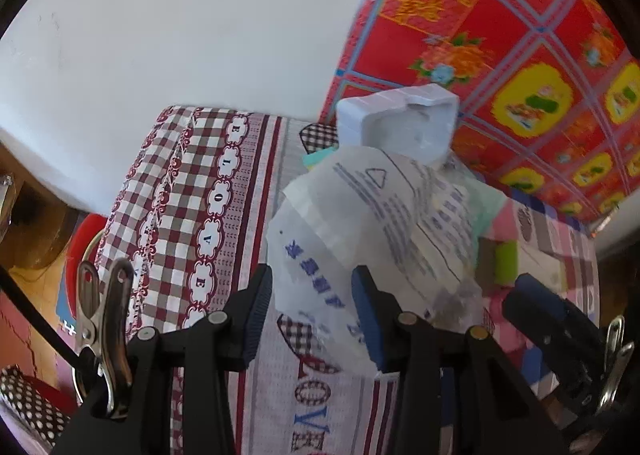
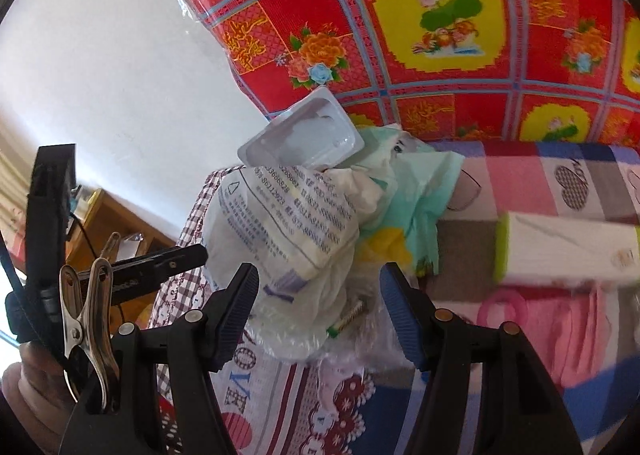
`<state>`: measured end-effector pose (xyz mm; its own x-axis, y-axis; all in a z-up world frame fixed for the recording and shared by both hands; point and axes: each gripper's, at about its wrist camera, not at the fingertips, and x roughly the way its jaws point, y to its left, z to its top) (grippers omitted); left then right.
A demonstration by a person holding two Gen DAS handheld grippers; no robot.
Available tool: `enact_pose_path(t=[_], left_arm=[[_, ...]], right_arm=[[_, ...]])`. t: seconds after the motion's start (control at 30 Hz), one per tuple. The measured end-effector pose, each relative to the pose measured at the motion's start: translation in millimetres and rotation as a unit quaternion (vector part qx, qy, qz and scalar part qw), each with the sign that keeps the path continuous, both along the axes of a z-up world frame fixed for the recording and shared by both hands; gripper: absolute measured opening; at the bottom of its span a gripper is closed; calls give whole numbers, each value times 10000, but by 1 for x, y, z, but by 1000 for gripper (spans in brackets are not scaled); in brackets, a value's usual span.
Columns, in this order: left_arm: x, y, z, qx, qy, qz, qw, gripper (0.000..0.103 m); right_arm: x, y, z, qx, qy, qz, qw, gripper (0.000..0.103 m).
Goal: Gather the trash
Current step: 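Move both grippers toward the pile of trash on the bed, then close the left gripper on the white printed plastic bag while the right gripper closes on it too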
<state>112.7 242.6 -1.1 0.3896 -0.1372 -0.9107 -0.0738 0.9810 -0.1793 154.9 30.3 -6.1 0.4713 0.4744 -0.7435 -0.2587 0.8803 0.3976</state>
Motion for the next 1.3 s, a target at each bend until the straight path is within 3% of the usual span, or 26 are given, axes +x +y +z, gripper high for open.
enact_pose_path(t=[0.43, 0.63, 0.73, 0.9, 1.3], left_arm=[[21, -7, -44, -304, 202, 397, 9985, 49], [31, -10, -60, -244, 251, 485, 9982, 60], [32, -9, -65, -256, 292, 565, 9976, 65], [36, -3, -76, -366, 465, 796, 9951, 77], [38, 0, -87, -2, 611, 858, 9944, 98]], right_arm=[[56, 13, -34, -27, 520, 449, 9976, 65], [69, 22, -48, 24, 658, 616, 9959, 65], [73, 23, -54, 33, 721, 648, 9953, 56], [73, 27, -59, -58, 716, 740, 9947, 55], [71, 44, -72, -104, 633, 772, 9950, 54]])
